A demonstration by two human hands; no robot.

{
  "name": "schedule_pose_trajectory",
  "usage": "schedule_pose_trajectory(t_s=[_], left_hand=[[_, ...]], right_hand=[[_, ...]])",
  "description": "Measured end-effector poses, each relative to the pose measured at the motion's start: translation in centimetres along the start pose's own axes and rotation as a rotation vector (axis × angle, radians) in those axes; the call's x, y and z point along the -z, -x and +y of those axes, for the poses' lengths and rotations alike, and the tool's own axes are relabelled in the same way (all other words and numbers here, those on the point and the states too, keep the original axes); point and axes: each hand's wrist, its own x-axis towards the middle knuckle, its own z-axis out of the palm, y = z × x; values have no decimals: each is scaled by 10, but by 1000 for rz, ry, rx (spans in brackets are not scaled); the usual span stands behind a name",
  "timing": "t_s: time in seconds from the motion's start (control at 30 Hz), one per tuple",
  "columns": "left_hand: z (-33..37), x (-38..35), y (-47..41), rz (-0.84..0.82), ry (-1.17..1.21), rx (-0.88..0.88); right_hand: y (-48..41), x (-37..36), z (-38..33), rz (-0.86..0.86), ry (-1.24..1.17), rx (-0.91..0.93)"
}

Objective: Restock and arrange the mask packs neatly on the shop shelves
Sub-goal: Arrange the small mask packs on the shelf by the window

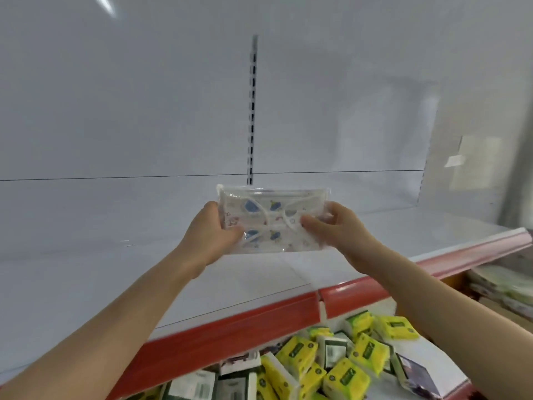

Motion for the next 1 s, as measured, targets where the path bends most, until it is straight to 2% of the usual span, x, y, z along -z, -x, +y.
schedule_pose_trajectory(t_s=[0.2, 0.4, 0.83, 1.0], left_hand=[[60, -130, -41, -151, 72, -40], [100, -230, -85, -209, 90, -28], [132, -338, -195, -278, -88, -158], [137, -375, -223, -264, -141, -137]], right_hand=[[-23, 138, 19, 89, 43, -30], [-61, 238, 54, 196, 61, -82], [-172, 343, 95, 249, 93, -89], [-211, 378, 111, 204, 98, -98]])
